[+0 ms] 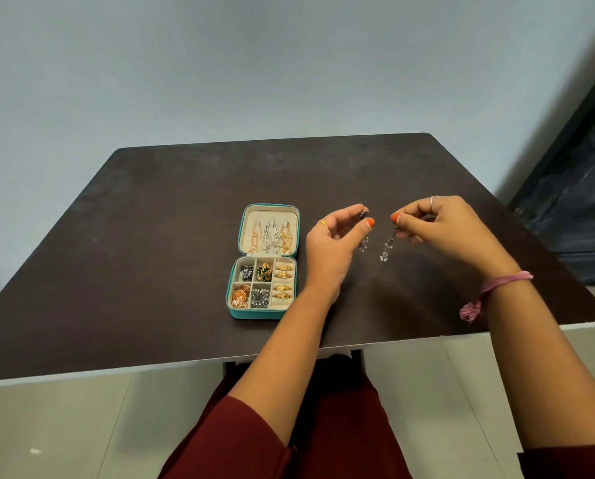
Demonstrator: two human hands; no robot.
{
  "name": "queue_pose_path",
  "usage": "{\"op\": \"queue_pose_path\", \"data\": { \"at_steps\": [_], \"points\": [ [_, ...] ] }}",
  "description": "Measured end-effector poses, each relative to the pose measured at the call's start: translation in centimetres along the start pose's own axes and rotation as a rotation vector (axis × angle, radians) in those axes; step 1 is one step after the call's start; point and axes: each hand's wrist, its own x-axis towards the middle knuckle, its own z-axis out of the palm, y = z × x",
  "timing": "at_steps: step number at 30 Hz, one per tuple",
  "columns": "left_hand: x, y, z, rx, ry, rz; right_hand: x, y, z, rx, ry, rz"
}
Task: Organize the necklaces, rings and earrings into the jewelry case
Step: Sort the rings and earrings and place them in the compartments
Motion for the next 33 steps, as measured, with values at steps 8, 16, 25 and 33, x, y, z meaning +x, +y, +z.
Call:
{"op": "queue_pose_path", "data": {
  "at_steps": [8, 16, 25, 33],
  "points": [
    [-0.6, 3.2, -2.3, -0.04, -0.012, -0.014, 0.0, -3.4, 0.9, 0.018, -0.107, 0.068],
    [-1.1, 5.3, -5.5, 0.062, -0.074, -0.011, 0.1, -5.3, 2.7, 0.266, -0.181, 0.075],
    [-1.4, 7.8, -8.8, 0.12, -0.086, -0.014, 0.2, -6.2, 4.6, 0.346, -0.252, 0.047],
    [-1.5, 8.8, -11.4, 0.088, -0.07, -0.067, 0.0, -8.1, 6.2, 0.186, -0.199, -0.029]
  ]
}}
